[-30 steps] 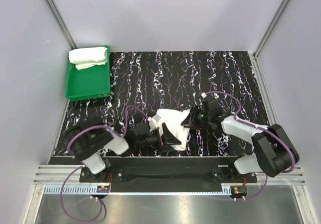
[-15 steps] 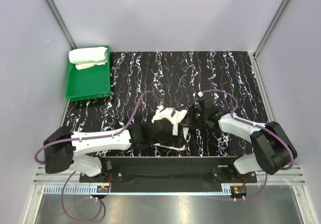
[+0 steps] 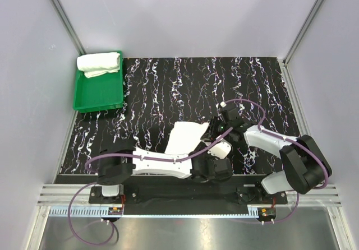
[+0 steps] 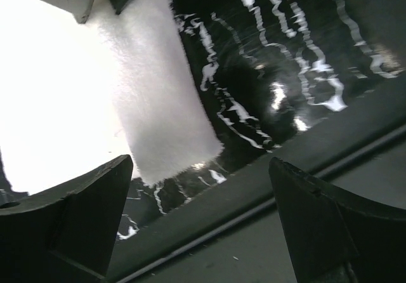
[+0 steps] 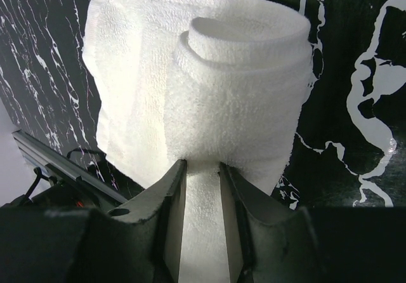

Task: Roll the towels
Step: Roll the towel

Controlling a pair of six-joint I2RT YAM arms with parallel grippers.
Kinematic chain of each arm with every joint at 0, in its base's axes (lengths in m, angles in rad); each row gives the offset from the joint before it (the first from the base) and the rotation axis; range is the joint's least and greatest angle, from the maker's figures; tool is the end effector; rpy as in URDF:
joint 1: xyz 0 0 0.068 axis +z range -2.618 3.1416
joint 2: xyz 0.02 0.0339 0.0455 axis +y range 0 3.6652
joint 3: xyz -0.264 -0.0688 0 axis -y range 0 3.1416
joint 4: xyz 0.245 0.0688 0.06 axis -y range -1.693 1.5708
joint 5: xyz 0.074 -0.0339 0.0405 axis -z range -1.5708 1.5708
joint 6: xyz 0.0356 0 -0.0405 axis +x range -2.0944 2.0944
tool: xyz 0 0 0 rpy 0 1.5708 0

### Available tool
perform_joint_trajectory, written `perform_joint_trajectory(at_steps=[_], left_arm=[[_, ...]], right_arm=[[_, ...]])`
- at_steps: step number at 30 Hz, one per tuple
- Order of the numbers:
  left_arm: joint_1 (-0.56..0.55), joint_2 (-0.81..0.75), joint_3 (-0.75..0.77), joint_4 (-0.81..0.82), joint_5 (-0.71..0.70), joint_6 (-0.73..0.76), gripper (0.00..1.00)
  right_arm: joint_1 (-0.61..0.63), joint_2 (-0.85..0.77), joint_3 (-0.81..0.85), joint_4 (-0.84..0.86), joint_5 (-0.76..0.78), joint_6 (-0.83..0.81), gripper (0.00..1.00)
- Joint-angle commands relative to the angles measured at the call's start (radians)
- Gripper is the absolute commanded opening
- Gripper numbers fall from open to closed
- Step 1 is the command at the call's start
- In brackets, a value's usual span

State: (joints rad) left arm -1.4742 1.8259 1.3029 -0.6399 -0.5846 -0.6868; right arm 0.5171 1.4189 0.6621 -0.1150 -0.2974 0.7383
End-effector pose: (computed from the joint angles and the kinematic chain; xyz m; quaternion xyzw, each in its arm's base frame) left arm 0.0552 -0.3663 0.2034 0.3058 0.8884 -0.0382 0.3403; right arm 0.2286 0.1420 0.1672 0.0521 0.9291 0.3115 0.1923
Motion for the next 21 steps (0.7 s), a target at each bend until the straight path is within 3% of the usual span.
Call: perform_joint_trajectory(at_steps=[1,10,15,21], left_arm=[[0.006,0.022,0.036,-0.021,-0.078,0.039,0.94],[0.014,0.078,-0.004,0.025,-0.06,0.043,0.92],[0.002,0.058,0.044,-0.039,-0.141,0.03,0.91],[-0.02,0.076,0.111,-0.104,-0.208,0.032,0.75]], right_arm=[[0.011,-0.001,0.025,-0.014,0.027,-0.02,0.35],[0.011,0.006,0.014,-0.002,0.017,-0.019,0.35],[0.011,0.018,0.019,0.0,0.015,-0.02,0.35],[0.011,0.035,0.033,0.005,0.009,-0.022,0.34]])
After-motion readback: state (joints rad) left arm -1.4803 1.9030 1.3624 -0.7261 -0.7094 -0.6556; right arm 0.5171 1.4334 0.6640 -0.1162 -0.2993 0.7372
